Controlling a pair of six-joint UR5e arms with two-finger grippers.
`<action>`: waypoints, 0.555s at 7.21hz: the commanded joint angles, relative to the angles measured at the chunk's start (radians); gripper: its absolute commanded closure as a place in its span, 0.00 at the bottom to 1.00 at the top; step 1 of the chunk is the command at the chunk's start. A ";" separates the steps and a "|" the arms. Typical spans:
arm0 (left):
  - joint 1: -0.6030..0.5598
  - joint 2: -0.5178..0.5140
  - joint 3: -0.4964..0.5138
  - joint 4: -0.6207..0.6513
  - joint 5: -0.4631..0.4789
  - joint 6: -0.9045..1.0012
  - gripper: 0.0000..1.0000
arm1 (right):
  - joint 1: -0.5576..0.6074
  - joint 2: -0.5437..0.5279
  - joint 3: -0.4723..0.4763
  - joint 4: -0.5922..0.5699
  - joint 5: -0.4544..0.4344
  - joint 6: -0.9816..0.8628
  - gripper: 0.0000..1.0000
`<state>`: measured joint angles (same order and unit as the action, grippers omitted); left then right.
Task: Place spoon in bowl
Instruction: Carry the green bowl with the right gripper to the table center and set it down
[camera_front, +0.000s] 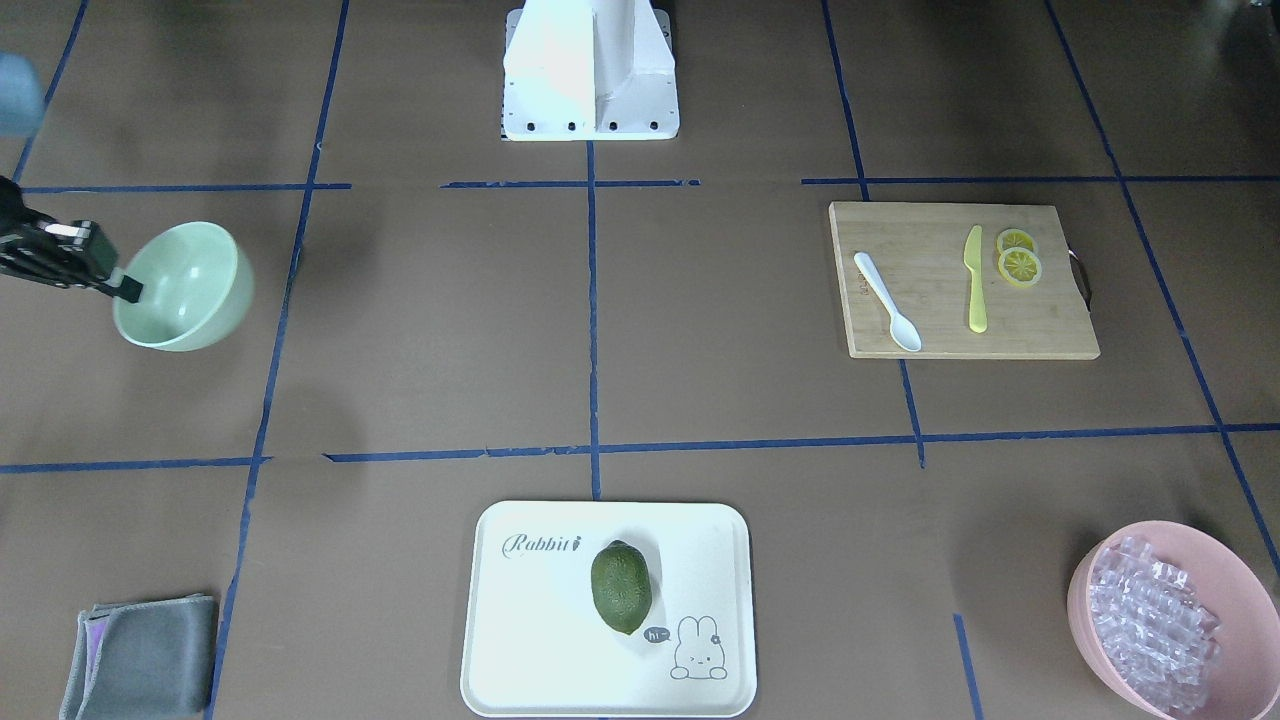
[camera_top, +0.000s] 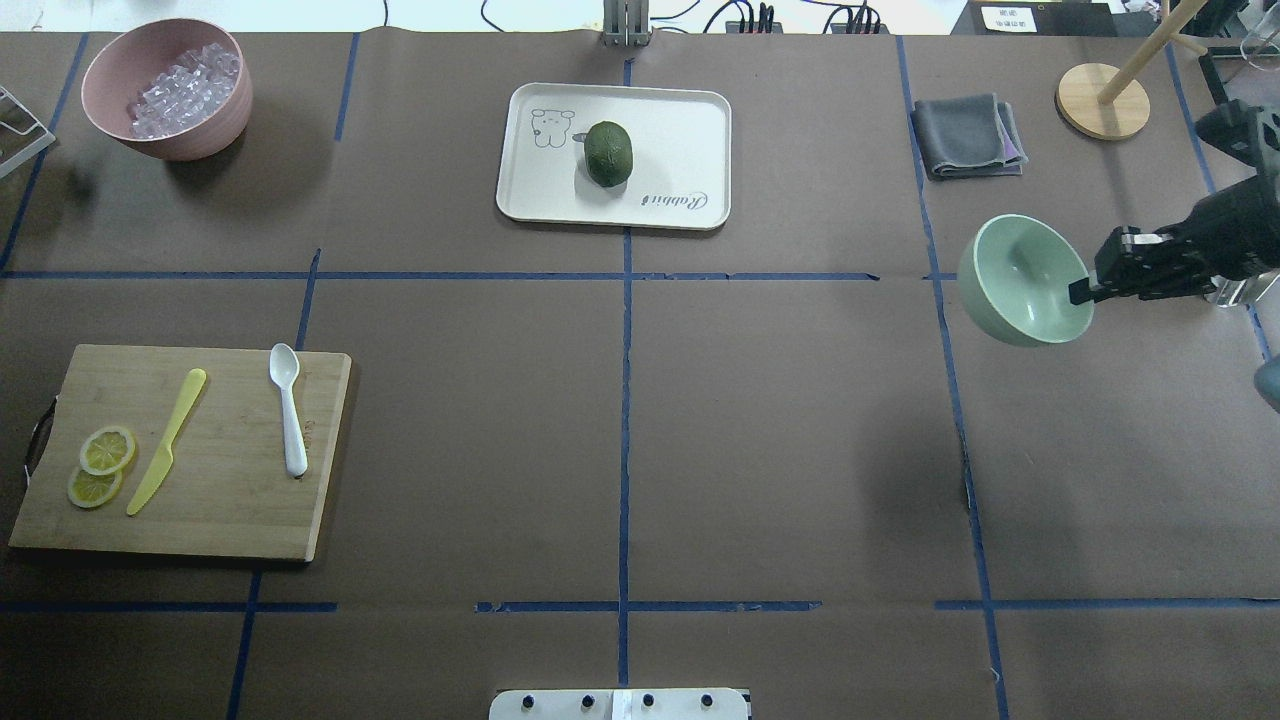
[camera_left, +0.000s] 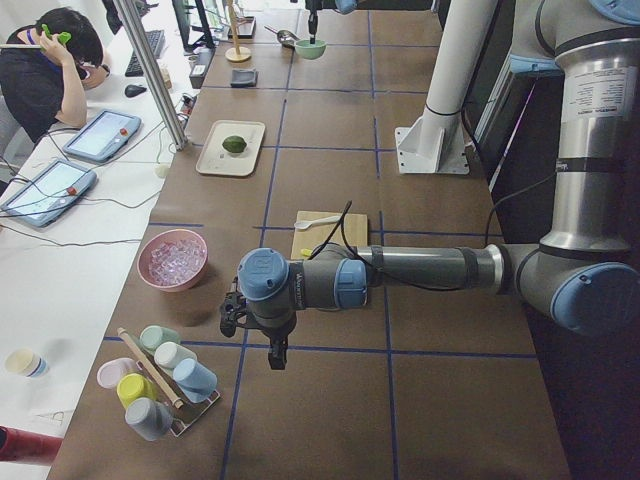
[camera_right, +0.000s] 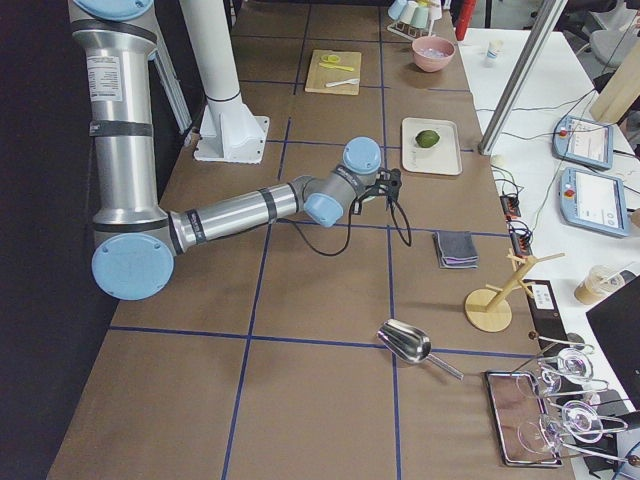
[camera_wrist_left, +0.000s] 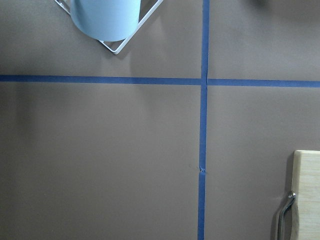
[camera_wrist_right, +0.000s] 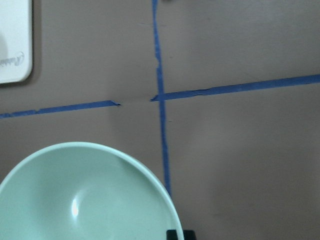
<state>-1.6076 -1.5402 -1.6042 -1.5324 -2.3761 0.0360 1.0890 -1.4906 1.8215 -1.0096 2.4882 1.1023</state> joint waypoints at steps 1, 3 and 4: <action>0.000 0.000 0.000 -0.002 0.000 -0.001 0.00 | -0.153 0.210 0.053 -0.239 -0.125 0.140 1.00; 0.000 0.000 0.000 -0.002 0.000 0.001 0.00 | -0.393 0.413 0.107 -0.573 -0.411 0.169 1.00; 0.000 0.000 0.001 -0.002 0.002 0.001 0.00 | -0.484 0.452 0.079 -0.572 -0.504 0.264 1.00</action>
<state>-1.6076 -1.5401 -1.6043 -1.5339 -2.3758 0.0363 0.7365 -1.1138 1.9147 -1.5174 2.1261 1.2815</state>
